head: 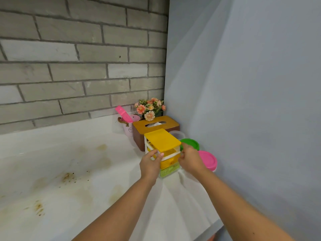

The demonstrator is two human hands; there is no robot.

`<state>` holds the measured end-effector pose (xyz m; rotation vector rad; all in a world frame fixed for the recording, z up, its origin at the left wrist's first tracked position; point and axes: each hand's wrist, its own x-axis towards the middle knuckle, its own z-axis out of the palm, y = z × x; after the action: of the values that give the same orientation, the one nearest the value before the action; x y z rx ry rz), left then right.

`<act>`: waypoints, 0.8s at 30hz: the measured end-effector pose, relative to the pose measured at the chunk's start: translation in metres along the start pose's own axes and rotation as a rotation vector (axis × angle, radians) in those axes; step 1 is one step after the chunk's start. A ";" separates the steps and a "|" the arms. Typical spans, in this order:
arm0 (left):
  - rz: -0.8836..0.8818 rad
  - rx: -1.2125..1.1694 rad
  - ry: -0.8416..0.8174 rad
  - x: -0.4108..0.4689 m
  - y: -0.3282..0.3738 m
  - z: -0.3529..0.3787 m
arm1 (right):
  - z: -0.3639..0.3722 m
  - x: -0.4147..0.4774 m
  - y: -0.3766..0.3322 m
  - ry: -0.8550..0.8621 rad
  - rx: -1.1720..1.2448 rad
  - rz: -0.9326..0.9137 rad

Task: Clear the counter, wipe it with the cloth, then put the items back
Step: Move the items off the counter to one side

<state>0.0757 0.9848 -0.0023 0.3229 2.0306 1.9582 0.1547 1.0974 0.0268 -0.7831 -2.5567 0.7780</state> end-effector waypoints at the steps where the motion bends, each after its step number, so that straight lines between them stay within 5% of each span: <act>1: -0.001 0.004 0.004 -0.001 -0.001 0.002 | -0.001 0.002 0.000 0.019 0.016 -0.005; 24: 0.068 0.152 0.131 -0.010 0.010 -0.045 | -0.010 -0.002 -0.056 0.023 -0.024 -0.208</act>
<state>0.0680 0.9395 0.0092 0.3085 2.2870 1.9145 0.1382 1.0611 0.0676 -0.5187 -2.5789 0.6687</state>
